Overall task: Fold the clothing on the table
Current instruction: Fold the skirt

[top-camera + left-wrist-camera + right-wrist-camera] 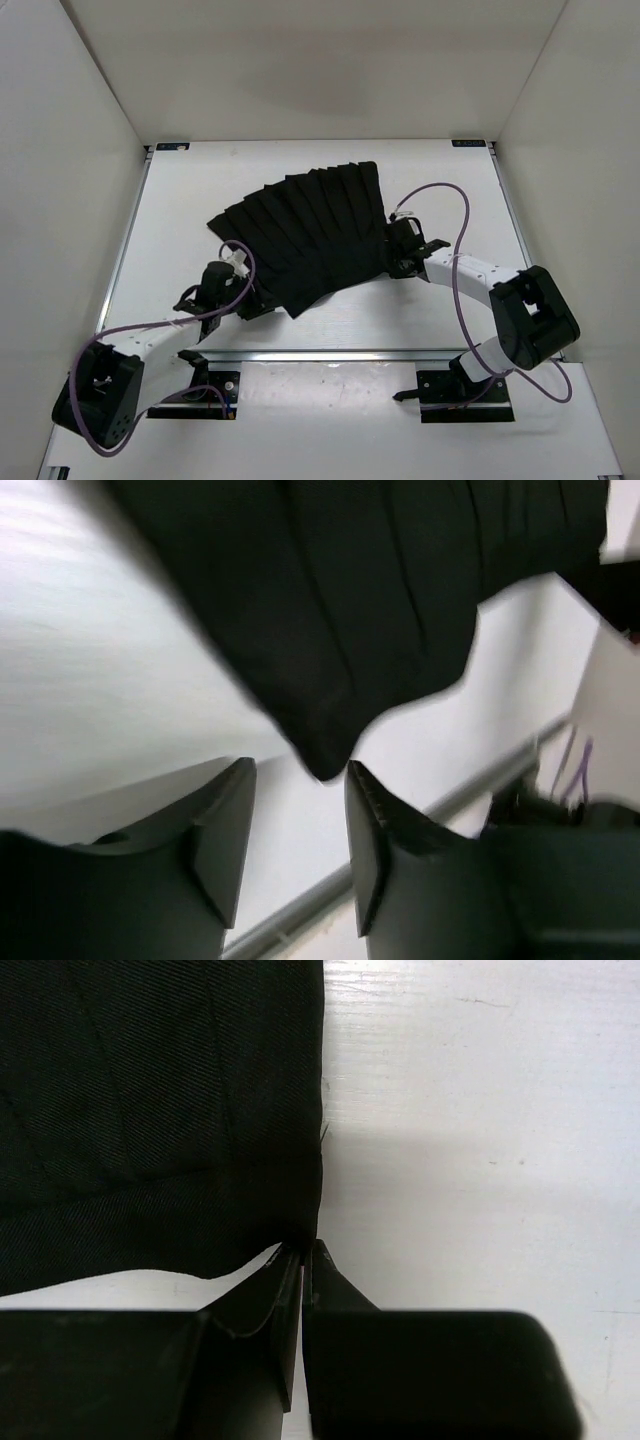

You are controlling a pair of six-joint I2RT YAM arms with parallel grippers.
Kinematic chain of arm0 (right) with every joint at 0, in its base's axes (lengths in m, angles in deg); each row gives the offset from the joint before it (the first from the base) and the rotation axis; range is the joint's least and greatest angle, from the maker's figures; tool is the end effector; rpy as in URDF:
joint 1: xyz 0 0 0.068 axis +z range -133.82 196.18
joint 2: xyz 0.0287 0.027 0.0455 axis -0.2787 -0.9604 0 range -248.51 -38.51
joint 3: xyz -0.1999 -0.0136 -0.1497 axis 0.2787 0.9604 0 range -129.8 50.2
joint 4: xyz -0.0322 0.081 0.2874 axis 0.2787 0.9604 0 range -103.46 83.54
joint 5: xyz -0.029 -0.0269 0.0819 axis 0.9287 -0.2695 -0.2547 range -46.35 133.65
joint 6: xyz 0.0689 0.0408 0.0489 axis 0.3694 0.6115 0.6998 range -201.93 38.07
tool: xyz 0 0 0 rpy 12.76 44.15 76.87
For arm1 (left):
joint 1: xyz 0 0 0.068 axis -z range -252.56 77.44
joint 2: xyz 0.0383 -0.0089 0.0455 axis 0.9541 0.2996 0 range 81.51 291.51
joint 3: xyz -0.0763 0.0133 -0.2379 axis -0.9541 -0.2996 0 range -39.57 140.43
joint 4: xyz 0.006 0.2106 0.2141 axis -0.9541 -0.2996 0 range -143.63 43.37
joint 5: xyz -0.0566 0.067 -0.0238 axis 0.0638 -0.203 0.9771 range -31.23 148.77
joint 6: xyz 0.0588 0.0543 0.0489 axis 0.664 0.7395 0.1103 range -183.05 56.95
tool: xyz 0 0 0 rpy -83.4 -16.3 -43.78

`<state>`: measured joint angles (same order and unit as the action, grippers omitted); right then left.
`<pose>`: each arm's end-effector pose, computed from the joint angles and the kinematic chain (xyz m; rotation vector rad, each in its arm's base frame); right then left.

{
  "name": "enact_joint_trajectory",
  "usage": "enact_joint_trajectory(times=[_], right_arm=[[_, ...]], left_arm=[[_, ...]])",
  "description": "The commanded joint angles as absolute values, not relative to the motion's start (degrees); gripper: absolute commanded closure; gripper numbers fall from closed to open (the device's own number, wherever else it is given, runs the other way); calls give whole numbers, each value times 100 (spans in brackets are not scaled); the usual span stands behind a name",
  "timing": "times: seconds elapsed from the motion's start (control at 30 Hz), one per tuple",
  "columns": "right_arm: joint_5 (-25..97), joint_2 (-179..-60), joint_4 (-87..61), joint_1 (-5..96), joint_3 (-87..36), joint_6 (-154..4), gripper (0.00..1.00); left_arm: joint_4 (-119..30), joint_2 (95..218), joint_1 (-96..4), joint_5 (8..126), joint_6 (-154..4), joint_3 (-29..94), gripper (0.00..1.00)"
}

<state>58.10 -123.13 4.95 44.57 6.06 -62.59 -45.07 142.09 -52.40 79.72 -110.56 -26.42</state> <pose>0.3044 0.1406 0.0792 -0.1113 2.5459 -0.0087 0.2206 -0.1132 0.0431 -0.4137 2.5029 -0.9596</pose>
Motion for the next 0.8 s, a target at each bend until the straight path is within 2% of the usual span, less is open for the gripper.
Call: enact_joint_trajectory(times=[0.0, 0.33, 0.4, 0.43, 0.47, 0.5, 0.53, 0.57, 0.6, 0.77], right_arm=[[5736, -12156, 605, 4448, 503, -6277, 100], [5534, -12069, 429, 4492, 581, -6215, 100], [5525, -11999, 368, 4422, 634, -6172, 100], [5507, -11963, 368, 4413, 661, -6206, 100], [5507, -11946, 333, 4405, 704, -6172, 100], [5455, -11911, 306, 4378, 731, -6206, 100], [5463, -11884, 341, 4369, 731, -6224, 100], [5455, -11884, 280, 4352, 757, -6215, 100], [5455, -11840, 288, 4387, 766, -6206, 100], [5533, -11674, 438, 4378, 810, -6198, 100]], left_arm=[[-3796, 14162, -4735, 7943, -11779, -2858, 43], [-3556, 15181, -4093, 7336, -11939, -2586, 36], [-3390, 15549, -4040, 7222, -11983, -2516, 38], [-3354, 15638, -3987, 7222, -11992, -2472, 43], [-3354, 15813, -3900, 7170, -11905, -2385, 53], [-3389, 15989, -3864, 7152, -11852, -2253, 67], [-3363, 16052, -3820, 7134, -11782, -2200, 74], [-3328, 16192, -3802, 7169, -11737, -2077, 90], [-3301, 16263, -3802, 7230, -11667, -2041, 98], [-4178, 15807, -4223, 7126, -11080, -1839, 100]])
